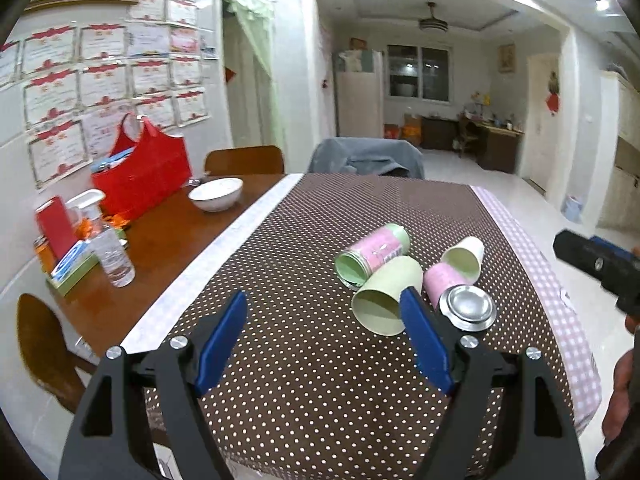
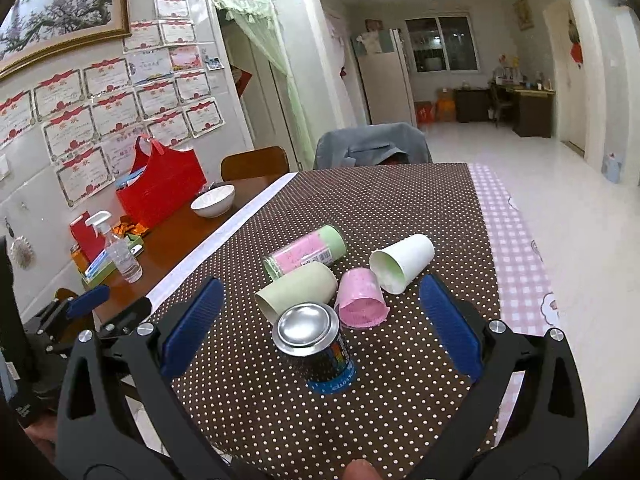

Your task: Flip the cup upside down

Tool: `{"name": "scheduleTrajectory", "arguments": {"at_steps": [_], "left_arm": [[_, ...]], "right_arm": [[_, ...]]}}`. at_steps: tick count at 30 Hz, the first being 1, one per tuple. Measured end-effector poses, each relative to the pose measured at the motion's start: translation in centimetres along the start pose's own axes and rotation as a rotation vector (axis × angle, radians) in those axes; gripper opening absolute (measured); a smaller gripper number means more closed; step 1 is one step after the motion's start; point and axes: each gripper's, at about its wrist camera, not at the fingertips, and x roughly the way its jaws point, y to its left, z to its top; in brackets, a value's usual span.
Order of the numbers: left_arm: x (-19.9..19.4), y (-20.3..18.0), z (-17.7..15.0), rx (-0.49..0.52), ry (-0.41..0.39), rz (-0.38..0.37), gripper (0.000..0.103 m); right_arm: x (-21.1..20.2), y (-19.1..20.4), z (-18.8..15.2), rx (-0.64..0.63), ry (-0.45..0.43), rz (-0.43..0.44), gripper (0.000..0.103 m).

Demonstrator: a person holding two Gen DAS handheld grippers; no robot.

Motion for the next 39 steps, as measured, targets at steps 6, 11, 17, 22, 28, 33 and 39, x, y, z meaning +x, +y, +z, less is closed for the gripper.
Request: {"name": "scheduleTrajectory", "arguments": {"at_steps": [6,11,17,22,28,33,39], "left_arm": [[-1.5,-0.7,1.0,-0.014,-0.025,0.035,0.080],[-1.8,-1.0,1.2,-0.017,-0.032,0.027,0.081],[-2.0,-1.0,0.8,0.013,-0.048,0.029,0.091],[-2.1,-0.6,0.7,0.015,-0.043,0.014,0.091],[-2.2,-0.5,0.5,0.021,-0.048,-0.010,0.091],[-2.1,-0.4,0.4,0.016,-0.036,-0.032,0.091],[-2.4,0.1,0.3,0.005,-0.038,-0.036,0.091]], "right_arm": [[-1.0,0.0,-0.7,-0.019,-0.016,-0.029,0.097],[-1.5,-0.3,-1.0,-0.003,-0.026,-0.060,0.097],[-1.7,0.0,-1.1,-0.003,-0.032,-0.075,0.097],[-1.9,0.4,-1.0,-0.015,-0.039,-0.083,0.097],[-2.1,0.9,-0.9,-0.022,-0.045,-0.105,0.097],[-2.4,1.3,-0.8,-0.024,-0.054,-0.124,0.097],[-2.5,1.8,-0.7,-0.034,-0.057,-0.124,0.097]]}}
